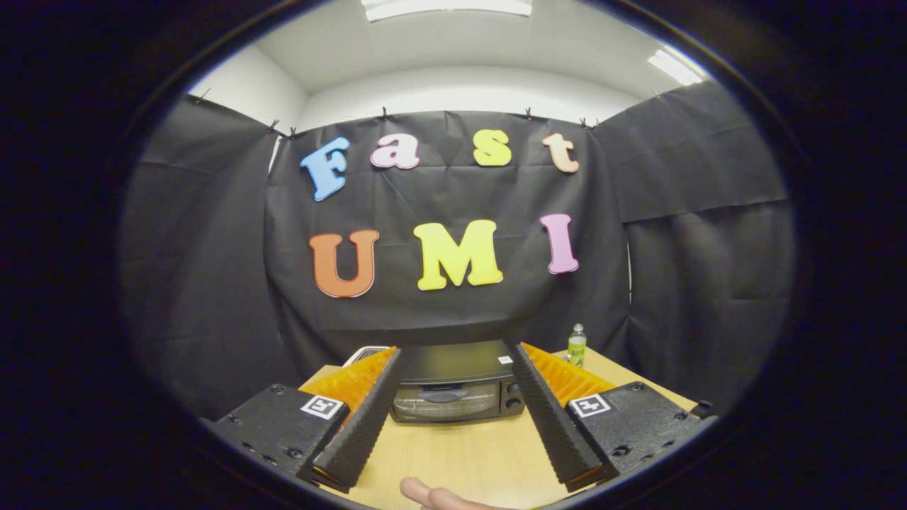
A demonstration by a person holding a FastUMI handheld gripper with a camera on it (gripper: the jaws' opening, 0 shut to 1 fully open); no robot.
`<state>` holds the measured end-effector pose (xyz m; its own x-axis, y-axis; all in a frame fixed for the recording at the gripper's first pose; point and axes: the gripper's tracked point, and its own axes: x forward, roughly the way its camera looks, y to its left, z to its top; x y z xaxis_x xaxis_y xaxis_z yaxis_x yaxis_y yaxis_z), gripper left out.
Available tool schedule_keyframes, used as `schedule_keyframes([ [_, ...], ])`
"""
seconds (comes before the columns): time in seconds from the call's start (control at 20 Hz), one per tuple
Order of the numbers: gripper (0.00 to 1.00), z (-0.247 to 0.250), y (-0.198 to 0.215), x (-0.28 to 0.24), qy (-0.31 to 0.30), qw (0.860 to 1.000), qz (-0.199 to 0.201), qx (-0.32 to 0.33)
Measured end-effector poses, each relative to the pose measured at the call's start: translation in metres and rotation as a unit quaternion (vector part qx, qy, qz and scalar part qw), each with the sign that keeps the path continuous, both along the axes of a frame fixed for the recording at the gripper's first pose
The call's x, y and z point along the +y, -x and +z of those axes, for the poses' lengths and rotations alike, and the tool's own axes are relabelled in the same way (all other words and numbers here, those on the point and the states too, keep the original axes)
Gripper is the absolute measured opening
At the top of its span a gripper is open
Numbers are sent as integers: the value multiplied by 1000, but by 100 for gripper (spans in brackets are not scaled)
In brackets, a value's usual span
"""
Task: Open the toaster oven, put the food inside, and close the toaster oven door.
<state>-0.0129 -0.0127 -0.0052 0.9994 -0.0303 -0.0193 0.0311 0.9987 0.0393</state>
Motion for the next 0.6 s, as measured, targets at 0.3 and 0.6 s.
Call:
schedule_keyframes([
  [0.3,100,-10,3,3,7,1000,-5,7],
  [0.6,100,-13,-2,-5,3,1000,-7,8],
])
